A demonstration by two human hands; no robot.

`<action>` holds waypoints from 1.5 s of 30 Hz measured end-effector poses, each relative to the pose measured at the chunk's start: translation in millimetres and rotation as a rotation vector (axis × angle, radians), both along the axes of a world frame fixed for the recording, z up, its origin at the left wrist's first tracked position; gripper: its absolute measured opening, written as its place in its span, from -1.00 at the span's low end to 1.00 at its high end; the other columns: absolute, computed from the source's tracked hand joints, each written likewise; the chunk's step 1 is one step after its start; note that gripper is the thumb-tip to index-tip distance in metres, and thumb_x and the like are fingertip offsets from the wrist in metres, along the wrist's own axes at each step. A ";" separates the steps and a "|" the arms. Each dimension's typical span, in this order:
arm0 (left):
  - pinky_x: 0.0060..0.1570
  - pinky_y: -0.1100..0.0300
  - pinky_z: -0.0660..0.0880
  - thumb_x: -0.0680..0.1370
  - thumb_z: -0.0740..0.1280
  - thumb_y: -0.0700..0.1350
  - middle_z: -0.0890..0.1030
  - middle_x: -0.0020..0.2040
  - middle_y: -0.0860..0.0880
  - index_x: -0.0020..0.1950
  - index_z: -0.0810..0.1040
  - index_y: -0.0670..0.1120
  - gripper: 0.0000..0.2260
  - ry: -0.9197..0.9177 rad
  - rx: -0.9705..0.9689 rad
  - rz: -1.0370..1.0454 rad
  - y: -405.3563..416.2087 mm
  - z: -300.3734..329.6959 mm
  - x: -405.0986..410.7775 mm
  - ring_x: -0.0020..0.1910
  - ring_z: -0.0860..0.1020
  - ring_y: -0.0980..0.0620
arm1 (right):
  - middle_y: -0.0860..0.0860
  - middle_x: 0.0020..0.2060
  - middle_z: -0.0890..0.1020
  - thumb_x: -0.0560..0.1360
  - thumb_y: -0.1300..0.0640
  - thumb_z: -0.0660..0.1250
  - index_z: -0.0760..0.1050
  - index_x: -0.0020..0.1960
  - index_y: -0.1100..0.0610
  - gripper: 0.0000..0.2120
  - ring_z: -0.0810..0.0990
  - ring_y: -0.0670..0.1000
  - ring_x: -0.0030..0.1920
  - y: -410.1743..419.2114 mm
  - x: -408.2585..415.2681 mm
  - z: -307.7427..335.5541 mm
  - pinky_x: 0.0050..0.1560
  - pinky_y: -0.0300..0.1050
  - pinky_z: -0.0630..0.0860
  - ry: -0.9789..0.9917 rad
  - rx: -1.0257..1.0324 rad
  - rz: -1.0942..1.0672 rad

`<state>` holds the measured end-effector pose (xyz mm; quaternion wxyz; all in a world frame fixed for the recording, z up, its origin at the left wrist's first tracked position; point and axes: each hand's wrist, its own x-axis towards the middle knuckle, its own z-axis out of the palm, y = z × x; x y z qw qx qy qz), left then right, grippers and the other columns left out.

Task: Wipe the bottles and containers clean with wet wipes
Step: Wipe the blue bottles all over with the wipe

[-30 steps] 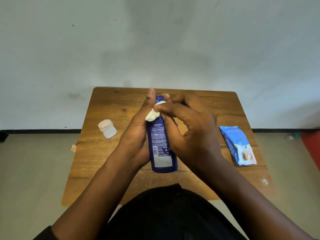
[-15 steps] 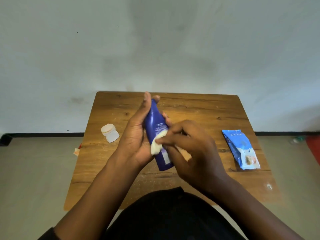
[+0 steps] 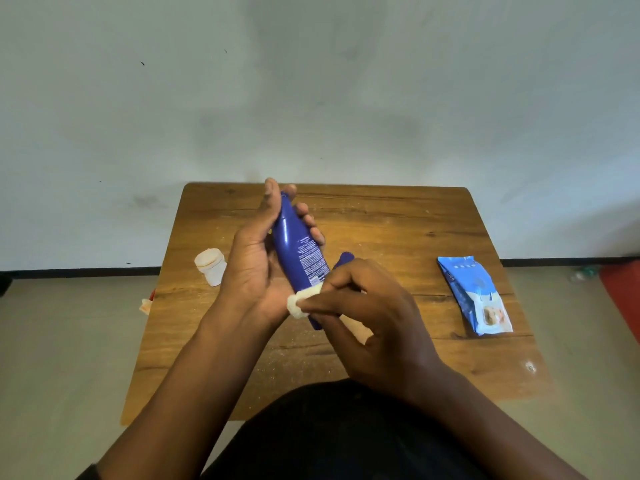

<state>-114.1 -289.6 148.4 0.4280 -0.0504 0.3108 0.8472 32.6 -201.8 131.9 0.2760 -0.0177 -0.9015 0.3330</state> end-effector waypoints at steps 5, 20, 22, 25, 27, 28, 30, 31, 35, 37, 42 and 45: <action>0.07 0.10 0.55 0.61 0.40 0.07 0.62 -0.08 -0.08 0.26 0.60 -0.14 -0.65 0.037 -0.075 -0.094 4.6 6.4 17.4 -0.12 0.59 0.02 | 0.00 0.00 0.65 0.54 0.24 0.48 0.74 0.14 0.08 -0.80 0.61 -0.04 0.05 6.8 -6.0 1.0 0.03 -0.13 0.55 0.026 -0.035 -0.100; 0.05 0.04 0.46 0.68 0.12 -0.02 0.60 -0.03 -0.17 0.42 0.55 -0.31 -0.52 0.022 -0.038 -0.035 0.4 6.2 14.6 -0.07 0.55 -0.05 | -0.02 -0.05 0.62 0.54 0.18 0.45 0.74 0.11 0.07 -0.82 0.60 -0.06 -0.02 2.4 2.6 2.3 -0.10 -0.15 0.55 -0.008 -0.101 -0.034; 0.07 0.03 0.45 0.67 0.15 -0.03 0.61 0.00 -0.18 0.41 0.55 -0.31 -0.53 0.013 -0.026 -0.025 0.5 4.4 10.9 -0.06 0.55 -0.06 | -0.03 -0.06 0.62 0.54 0.17 0.45 0.75 0.10 0.06 -0.82 0.61 -0.06 -0.02 3.7 7.6 -2.2 -0.11 -0.13 0.55 -0.018 -0.118 -0.016; 0.09 0.02 0.47 0.62 0.22 -0.05 0.62 0.00 -0.19 0.36 0.59 -0.31 -0.56 0.037 -0.041 -0.051 2.3 6.3 10.9 -0.05 0.56 -0.07 | -0.02 -0.06 0.63 0.54 0.18 0.45 0.74 0.12 0.07 -0.82 0.62 -0.06 -0.03 8.5 4.7 -0.9 -0.11 -0.16 0.56 0.007 -0.151 -0.037; 0.09 0.04 0.50 0.58 0.26 -0.06 0.62 -0.01 -0.19 0.33 0.60 -0.31 -0.57 0.051 -0.055 -0.077 4.0 9.4 13.3 -0.06 0.56 -0.07 | 0.00 -0.05 0.64 0.55 0.19 0.45 0.73 0.14 0.10 -0.81 0.61 -0.06 -0.03 10.2 -3.7 4.5 -0.09 -0.18 0.56 0.023 -0.145 -0.069; 0.09 0.03 0.53 0.58 0.27 -0.07 0.62 -0.01 -0.19 0.33 0.60 -0.31 -0.57 0.051 -0.059 -0.088 4.6 10.9 15.0 -0.04 0.57 -0.07 | 0.01 -0.05 0.63 0.55 0.22 0.47 0.73 0.15 0.11 -0.81 0.61 -0.05 -0.04 12.0 -9.1 7.7 -0.09 -0.18 0.55 0.030 -0.142 -0.102; 0.09 0.00 0.62 0.59 0.27 -0.10 0.64 0.06 -0.22 0.35 0.57 -0.33 -0.58 0.035 -0.050 -0.103 5.6 13.6 19.2 0.03 0.62 -0.11 | 0.01 -0.05 0.64 0.54 0.26 0.49 0.73 0.15 0.13 -0.80 0.59 -0.06 -0.06 18.0 -20.9 14.6 -0.08 -0.24 0.52 0.045 -0.121 -0.200; 0.11 -0.03 0.64 0.59 0.28 -0.12 0.66 0.11 -0.24 0.36 0.56 -0.33 -0.59 0.026 -0.045 -0.108 6.0 13.9 20.4 0.08 0.65 -0.13 | 0.00 -0.04 0.64 0.54 0.27 0.49 0.73 0.16 0.13 -0.80 0.58 -0.08 -0.06 22.0 -26.4 18.4 -0.07 -0.29 0.50 0.049 -0.112 -0.245; 0.21 -0.08 0.60 0.61 0.30 -0.16 0.66 0.20 -0.27 0.44 0.46 -0.36 -0.55 0.018 -0.077 -0.124 6.4 12.1 16.4 0.13 0.71 -0.22 | -0.03 -0.03 0.65 0.55 0.28 0.48 0.72 0.15 0.07 -0.78 0.55 -0.21 -0.02 31.1 -37.9 27.4 -0.05 -0.44 0.44 0.026 -0.116 -0.271; 0.10 -0.07 0.64 0.61 0.33 -0.16 0.65 0.22 -0.27 0.49 0.43 -0.37 -0.51 0.021 -0.129 -0.109 5.5 9.6 11.5 0.10 0.70 -0.20 | -0.02 -0.02 0.64 0.54 0.29 0.48 0.71 0.14 0.07 -0.78 0.57 -0.13 -0.04 30.5 -35.1 24.2 -0.08 -0.38 0.48 -0.009 -0.114 -0.240; -0.13 0.00 0.66 0.59 0.44 -0.11 0.63 0.10 -0.17 0.26 0.65 -0.22 -0.71 0.033 -0.284 -0.050 3.5 4.1 5.6 -0.06 0.64 -0.07 | -0.04 -0.02 0.59 0.54 0.17 0.44 0.71 0.09 0.08 -0.84 0.57 -0.08 0.00 22.1 -9.8 4.2 -0.10 -0.20 0.54 -0.049 -0.098 -0.146; -0.12 -0.04 0.68 0.56 0.50 -0.09 0.69 -0.03 -0.11 0.07 0.71 -0.11 -0.86 0.063 -0.344 -0.012 1.2 3.6 2.0 -0.11 0.69 -0.06 | -0.01 -0.05 0.60 0.54 0.15 0.41 0.72 0.07 0.12 -0.83 0.59 -0.05 -0.01 17.8 5.0 -8.5 -0.12 -0.09 0.54 -0.058 -0.062 -0.123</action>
